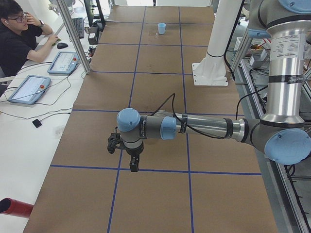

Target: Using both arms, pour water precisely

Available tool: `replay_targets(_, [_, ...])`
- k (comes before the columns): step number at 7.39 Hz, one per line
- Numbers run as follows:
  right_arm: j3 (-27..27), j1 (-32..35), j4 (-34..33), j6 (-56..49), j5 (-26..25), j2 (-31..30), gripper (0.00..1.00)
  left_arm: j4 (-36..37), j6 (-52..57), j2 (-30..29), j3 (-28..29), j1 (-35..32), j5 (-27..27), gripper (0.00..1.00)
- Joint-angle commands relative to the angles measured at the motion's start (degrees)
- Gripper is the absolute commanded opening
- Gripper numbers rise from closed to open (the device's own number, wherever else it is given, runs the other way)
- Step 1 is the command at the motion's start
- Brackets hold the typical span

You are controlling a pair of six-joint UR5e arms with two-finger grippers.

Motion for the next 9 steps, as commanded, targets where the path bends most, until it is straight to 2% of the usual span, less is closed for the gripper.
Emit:
replay_targets(1, [-0.4, 0.0, 0.1, -1.9, 0.2, -0.1, 0.99, 0.0, -0.2, 0.0, 0.0, -0.1, 0.0, 1.0])
replay_targets(9, [0.5, 1.0, 0.1, -2.1, 0.3, 0.3, 0.99, 0.0, -0.3, -0.1, 0.0, -0.1, 0.0, 1.0])
